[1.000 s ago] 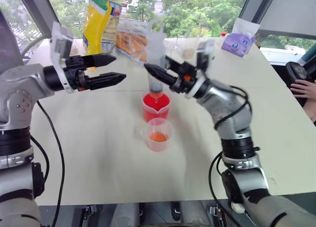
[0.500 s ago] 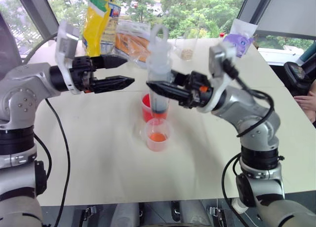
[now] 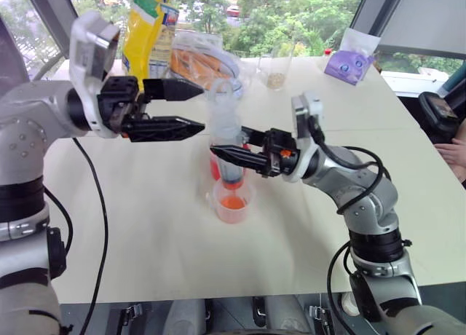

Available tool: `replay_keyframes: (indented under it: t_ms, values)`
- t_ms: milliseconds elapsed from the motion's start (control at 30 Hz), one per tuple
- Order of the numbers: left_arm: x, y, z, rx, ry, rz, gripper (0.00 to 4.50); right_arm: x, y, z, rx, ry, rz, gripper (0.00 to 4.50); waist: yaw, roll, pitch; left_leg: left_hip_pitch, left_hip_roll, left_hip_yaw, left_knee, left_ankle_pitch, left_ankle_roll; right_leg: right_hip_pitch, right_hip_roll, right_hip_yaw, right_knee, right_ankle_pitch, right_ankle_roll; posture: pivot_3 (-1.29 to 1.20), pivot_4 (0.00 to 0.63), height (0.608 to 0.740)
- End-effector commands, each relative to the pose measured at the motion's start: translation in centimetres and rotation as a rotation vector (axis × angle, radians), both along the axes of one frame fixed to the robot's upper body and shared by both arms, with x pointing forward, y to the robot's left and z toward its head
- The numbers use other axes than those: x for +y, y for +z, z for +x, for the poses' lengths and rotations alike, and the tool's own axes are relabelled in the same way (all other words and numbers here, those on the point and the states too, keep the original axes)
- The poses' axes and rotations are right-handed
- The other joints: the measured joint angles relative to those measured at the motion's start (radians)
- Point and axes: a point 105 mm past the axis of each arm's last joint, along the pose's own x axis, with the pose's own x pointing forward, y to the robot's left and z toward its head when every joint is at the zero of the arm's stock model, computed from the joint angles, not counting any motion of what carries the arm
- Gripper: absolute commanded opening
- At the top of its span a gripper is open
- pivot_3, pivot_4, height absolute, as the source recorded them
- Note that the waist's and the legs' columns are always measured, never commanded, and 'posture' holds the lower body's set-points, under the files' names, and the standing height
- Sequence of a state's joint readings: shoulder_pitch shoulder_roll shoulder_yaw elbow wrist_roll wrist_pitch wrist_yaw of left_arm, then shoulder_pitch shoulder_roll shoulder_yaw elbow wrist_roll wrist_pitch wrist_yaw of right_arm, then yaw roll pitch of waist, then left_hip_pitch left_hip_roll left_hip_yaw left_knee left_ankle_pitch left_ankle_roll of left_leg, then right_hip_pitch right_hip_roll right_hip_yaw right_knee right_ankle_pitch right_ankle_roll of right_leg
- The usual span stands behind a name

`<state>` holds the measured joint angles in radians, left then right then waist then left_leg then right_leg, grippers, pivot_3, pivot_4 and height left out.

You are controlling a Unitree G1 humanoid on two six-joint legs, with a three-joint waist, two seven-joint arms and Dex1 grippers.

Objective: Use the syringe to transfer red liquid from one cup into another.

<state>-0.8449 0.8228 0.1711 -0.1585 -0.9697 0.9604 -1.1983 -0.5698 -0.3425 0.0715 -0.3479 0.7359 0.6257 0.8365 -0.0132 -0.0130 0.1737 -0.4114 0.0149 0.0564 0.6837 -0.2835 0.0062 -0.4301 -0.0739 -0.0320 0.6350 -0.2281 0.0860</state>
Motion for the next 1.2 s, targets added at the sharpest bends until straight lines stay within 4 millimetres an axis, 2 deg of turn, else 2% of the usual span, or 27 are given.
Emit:
replay_keyframes:
  t_ms: [33,367,433,500,600,700,933,1200]
  values:
    - [-0.8,1.0,-1.1,-0.042,-0.064,-0.002,4.43,0.0,0.8,-0.4,-0.048,0.014,0.012,1.43,0.0,0.0,0.0,0.0,0.0,0.0,0.0,0.0,0.0,0.0,0.0,0.0,0.0,0.0,0.0,0.0,0.15,0.74]
    - [-2.1,1.4,-1.2,-0.032,-0.121,-0.022,4.43,0.1,0.6,-0.4,-0.05,0.012,0.003,1.43,0.0,0.0,0.0,0.0,0.0,0.0,0.0,0.0,0.0,0.0,0.0,0.0,0.0,0.0,0.0,0.0,0.15,0.74]
    - [-2.2,1.3,-1.0,-0.022,-0.123,-0.023,3.92,0.1,0.6,-0.4,-0.049,0.009,0.003,1.43,0.0,0.0,0.0,0.0,0.0,0.0,0.0,0.0,0.0,0.0,0.0,0.0,0.0,0.0,0.0,0.0,0.15,0.74]
    - [-2.3,1.2,-0.9,-0.018,-0.12,-0.023,3.18,0.2,0.6,-0.4,-0.049,0.008,0.003,1.43,0.0,0.0,0.0,0.0,0.0,0.0,0.0,0.0,0.0,0.0,0.0,0.0,0.0,0.0,0.0,0.0,0.15,0.74]
    - [-2.4,1.1,-0.8,-0.013,-0.124,-0.018,1.78,0.2,0.6,-0.4,-0.048,0.007,0.003,1.43,0.0,0.0,0.0,0.0,0.0,0.0,0.0,0.0,0.0,0.0,0.0,0.0,0.0,0.0,0.0,0.0,0.15,0.74]
    - [-2.6,1.0,-0.9,-0.01,-0.132,-0.016,0.17,0.2,0.6,-0.4,-0.047,0.009,0.002,1.43,0.0,0.0,0.0,0.0,0.0,0.0,0.0,0.0,0.0,0.0,0.0,0.0,0.0,0.0,0.0,0.0,0.15,0.74]
    - [-3.0,0.0,-0.6,-0.014,-0.131,0.018,0.08,0.3,0.9,-0.7,-0.055,0.017,0.01,1.43,0.0,0.0,0.0,0.0,0.0,0.0,0.0,0.0,0.0,0.0,0.0,0.0,0.0,0.0,0.0,0.0,0.15,0.74]
    - [-3.9,-2.0,-0.6,0.005,-0.16,0.06,0.08,0.0,2.5,-0.6,-0.097,0.007,0.036,1.43,0.0,0.0,0.0,0.0,0.0,0.0,0.0,0.0,0.0,0.0,0.0,0.0,0.0,0.0,0.0,0.0,0.15,0.74]
